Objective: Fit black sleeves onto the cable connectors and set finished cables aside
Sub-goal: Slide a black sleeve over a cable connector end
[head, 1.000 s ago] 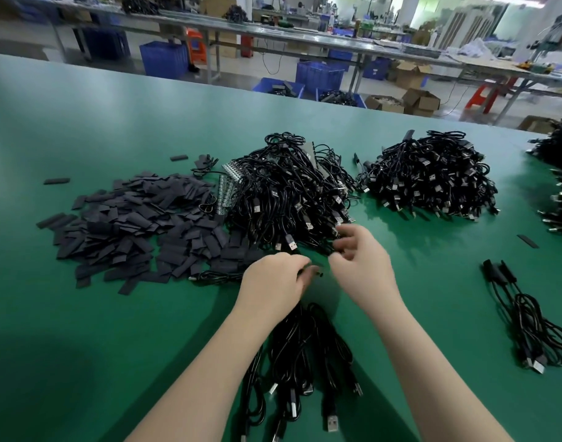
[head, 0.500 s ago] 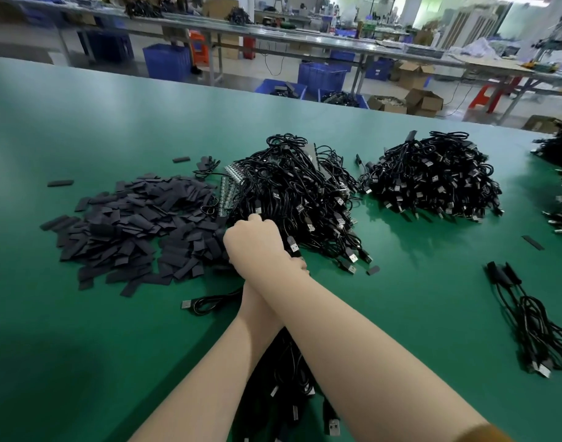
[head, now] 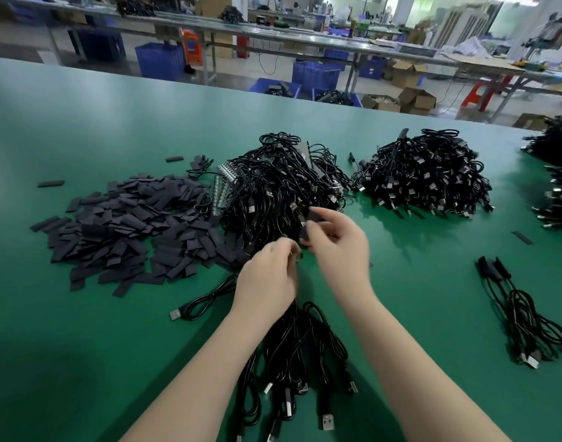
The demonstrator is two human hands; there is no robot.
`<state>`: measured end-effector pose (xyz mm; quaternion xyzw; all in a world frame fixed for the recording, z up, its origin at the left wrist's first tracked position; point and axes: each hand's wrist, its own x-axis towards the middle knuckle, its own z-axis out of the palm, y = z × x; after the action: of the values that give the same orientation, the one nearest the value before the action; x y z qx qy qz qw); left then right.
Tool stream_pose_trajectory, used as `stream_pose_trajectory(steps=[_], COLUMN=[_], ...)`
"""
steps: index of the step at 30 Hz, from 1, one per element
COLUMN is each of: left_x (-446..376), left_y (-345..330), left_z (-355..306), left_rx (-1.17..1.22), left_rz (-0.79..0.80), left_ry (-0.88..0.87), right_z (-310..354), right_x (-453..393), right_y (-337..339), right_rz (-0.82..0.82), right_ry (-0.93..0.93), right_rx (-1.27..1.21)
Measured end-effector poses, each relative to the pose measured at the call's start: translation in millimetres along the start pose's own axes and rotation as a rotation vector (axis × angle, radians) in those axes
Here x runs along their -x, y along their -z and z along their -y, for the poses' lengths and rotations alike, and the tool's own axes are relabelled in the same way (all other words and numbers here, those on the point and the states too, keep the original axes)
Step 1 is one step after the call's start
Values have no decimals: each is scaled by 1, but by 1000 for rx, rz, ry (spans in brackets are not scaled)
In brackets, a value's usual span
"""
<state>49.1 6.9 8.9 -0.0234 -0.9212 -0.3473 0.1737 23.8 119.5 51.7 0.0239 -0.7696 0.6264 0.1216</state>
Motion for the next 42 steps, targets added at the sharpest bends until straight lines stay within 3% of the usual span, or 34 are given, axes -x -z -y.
stream_pose_trajectory(steps=[3,7,18,31,42], left_x=[1,3,4,2,2], left_y=[0,0,-8,-10,-13], left_z=[-4,-4,-2,0,1], left_rx=[211,351,303,381,407], left_rz=[-36,8,57,74,101], left_ry=[28,-28,-216,-155,-160], right_z=[-20,-42,-49,-44,-42], right_x=[3,17,30,30,30], right_y=[37,55,57,60,57], right_rz=[-132,-141,12,187,158], right_ry=[-108,-188,-188,-154,-112], right_rx=[-208,-315,-384,-446,-334])
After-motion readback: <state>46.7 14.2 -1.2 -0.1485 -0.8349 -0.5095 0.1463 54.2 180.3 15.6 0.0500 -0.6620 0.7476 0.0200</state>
